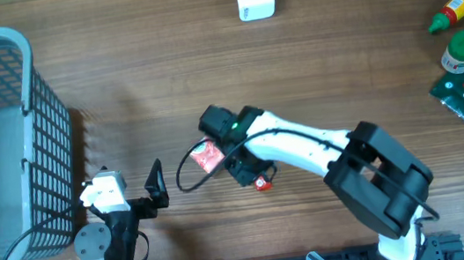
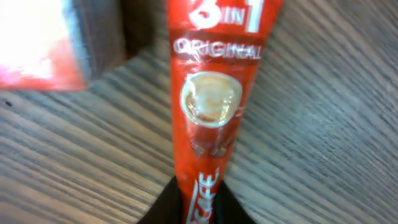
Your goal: Scan the item barcode
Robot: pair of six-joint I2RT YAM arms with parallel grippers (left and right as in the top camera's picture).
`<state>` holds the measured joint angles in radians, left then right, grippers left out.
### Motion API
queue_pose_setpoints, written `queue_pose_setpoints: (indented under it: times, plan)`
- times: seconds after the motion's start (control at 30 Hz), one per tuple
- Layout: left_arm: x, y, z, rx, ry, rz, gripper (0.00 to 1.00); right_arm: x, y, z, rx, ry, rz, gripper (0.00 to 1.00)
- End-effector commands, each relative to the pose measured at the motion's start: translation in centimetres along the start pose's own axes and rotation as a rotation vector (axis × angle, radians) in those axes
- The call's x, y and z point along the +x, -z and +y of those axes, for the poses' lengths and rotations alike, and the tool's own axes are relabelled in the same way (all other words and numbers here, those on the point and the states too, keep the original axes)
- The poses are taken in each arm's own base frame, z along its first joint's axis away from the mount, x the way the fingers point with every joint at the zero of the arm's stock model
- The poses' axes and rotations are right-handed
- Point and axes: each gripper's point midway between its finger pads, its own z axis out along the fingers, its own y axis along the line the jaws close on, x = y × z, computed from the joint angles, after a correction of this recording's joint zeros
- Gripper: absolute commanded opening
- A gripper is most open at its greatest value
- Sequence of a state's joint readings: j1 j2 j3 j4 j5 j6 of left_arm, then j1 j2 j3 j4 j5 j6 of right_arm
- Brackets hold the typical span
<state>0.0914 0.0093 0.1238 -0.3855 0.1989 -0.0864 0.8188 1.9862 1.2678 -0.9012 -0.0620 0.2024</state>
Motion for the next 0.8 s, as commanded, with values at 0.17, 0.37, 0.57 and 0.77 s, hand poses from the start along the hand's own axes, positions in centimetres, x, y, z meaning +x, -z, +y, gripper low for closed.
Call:
queue_pose_setpoints:
  times: [0.17, 0.37, 0.57, 0.77]
  plan:
    - [0.3, -0.1, 0.1, -0.003, -0.02, 0.003, 1.0, 0.3, 3.1, 1.7, -0.764, 0.026, 0.031, 0.05]
    - [0.3, -0.1, 0.1, -0.003, -0.02, 0.003, 1.0, -2.1, 10.5, -0.2, -1.223, 0.035, -0.286, 0.05]
    - [0.3, -0.1, 0.1, -0.003, -0.02, 0.003, 1.0, -3.0, 14.7, 0.4, -1.378, 0.251, -0.619, 0.04]
    - [0.3, -0.1, 0.1, -0.003, -0.02, 0.003, 1.0, -3.4, 15.9, 3.1, -1.384, 0.522, -0.822, 0.05]
